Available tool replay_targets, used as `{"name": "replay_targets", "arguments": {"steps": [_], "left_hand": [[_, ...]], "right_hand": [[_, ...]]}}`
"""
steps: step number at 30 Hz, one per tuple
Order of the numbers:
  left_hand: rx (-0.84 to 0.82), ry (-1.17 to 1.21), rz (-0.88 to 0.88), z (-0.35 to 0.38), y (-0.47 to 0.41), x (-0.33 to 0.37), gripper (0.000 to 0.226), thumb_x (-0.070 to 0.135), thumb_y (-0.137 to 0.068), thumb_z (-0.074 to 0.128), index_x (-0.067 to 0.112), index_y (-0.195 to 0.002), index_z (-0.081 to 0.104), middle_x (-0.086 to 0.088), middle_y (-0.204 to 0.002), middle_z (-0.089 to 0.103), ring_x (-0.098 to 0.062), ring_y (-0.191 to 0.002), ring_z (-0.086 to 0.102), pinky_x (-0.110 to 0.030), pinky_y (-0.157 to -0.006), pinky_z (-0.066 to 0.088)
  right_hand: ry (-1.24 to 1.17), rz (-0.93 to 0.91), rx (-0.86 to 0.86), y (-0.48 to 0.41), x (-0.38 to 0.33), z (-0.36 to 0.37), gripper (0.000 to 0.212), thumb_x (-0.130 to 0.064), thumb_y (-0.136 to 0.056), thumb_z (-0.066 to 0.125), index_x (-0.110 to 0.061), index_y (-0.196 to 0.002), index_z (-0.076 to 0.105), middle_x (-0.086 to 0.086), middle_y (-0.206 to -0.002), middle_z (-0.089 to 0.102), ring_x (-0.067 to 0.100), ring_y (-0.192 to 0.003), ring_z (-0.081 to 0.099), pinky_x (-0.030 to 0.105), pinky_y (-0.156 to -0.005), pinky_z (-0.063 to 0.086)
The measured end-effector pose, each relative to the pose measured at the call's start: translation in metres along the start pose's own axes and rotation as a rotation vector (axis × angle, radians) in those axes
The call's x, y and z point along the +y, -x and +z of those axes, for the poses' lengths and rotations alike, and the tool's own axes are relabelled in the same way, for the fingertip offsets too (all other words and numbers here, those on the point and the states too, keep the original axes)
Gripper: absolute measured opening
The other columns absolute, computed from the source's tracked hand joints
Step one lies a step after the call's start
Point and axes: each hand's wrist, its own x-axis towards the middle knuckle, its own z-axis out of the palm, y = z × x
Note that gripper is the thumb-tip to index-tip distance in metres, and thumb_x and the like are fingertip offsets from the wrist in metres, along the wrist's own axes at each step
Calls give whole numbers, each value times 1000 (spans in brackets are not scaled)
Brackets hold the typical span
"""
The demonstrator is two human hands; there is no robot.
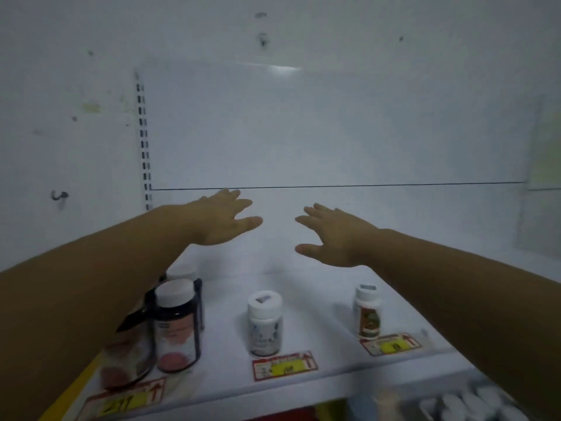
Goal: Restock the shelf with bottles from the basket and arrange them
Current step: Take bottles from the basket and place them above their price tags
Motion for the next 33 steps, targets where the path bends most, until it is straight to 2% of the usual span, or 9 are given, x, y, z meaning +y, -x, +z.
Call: {"name": "replay_targets", "arguments": {"steps": [4, 14, 20, 23, 27, 33], "left_hand": [[-38, -5, 29, 19, -1, 87, 70, 61, -92, 22, 25, -151, 8, 0, -161, -4, -17, -148, -8, -44, -120, 1], [-36, 168, 427, 67, 21, 356, 67, 58, -93, 28, 26, -150, 13, 2, -160, 9, -13, -148, 3, -37, -119, 9], [-229, 250, 590, 129, 46, 473, 63, 55, -95, 31, 25, -149, 18, 1, -159, 17, -16, -146, 16, -31, -116, 16], [-356, 291, 646, 162, 52, 513, 61, 51, -96, 31, 23, -149, 19, 0, -157, 21, -18, -144, 22, -29, -114, 17], [-431, 297, 609, 213, 25, 538, 62, 54, -94, 33, 22, -147, 25, -2, -154, 31, -21, -137, 35, -34, -111, 27], [-492, 397, 484, 283, -47, 541, 68, 56, -92, 37, 21, -149, 21, -2, -156, 26, -20, -139, 32, -33, -114, 27]], "right_hand": [[7, 120, -5, 89, 61, -5, 74, -54, -94, 36, -16, -151, 8, 4, -161, 6, 19, -148, 1, 39, -120, 8], [-25, 406, -136, 330, 193, -2, 76, -55, -92, 40, -21, -151, 7, 1, -161, 8, 16, -148, 4, 35, -118, 12], [-99, 612, -320, 439, 247, 22, 76, -57, -90, 44, -21, -150, 14, 5, -158, 21, 24, -142, 25, 37, -113, 26], [-125, 694, -368, 468, 273, 44, 77, -59, -89, 44, -22, -150, 16, 3, -158, 21, 22, -143, 24, 37, -113, 26], [-151, 694, -407, 479, 299, 81, 72, -54, -91, 45, -23, -150, 16, 4, -156, 25, 22, -141, 28, 34, -111, 27], [-200, 709, -455, 459, 350, 151, 70, -53, -89, 48, -22, -147, 26, 2, -153, 32, 22, -136, 35, 34, -108, 32]]}}
